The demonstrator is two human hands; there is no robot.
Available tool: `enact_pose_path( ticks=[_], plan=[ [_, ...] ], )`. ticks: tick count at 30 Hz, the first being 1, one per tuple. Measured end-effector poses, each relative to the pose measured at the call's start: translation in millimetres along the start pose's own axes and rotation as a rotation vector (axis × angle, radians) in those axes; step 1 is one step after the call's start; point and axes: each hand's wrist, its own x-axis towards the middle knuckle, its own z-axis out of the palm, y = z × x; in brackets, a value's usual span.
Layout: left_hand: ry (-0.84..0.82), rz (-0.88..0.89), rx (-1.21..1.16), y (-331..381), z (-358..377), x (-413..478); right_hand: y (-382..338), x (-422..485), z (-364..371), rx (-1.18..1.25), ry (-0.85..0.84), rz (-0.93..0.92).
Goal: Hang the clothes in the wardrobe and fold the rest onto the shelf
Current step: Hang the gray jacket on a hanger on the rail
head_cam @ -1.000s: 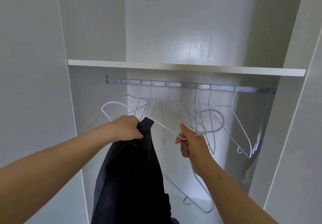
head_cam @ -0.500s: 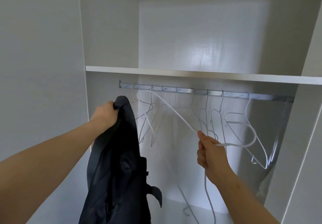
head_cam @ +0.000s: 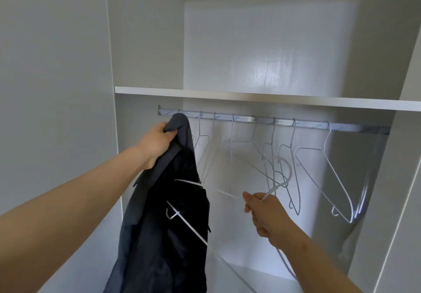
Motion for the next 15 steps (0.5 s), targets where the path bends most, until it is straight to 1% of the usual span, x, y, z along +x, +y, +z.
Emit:
enact_pose_path(
  ticks=[7,11,13,15],
  plan=[
    [-0.183,0.025,-0.345,21.3,29.3,-41.1,-2.7,0.8,34.1,0.140,-0.097,0.027],
    [-0.337,0.008,-0.452,19.4,36.1,-61.8,-9.9,-3.6,51.7,0.263,-0.162,0.050],
    [-0.421,-0.031,-0.476,16.9,31.2,-66.7,-15.3,-4.5,52.4,0.307,-0.139,0.030],
    [-0.499,-0.063,-0.427,13.6,16.0,-65.5,-19.5,-3.9,47.7,0.336,-0.060,-0.006]
  ],
)
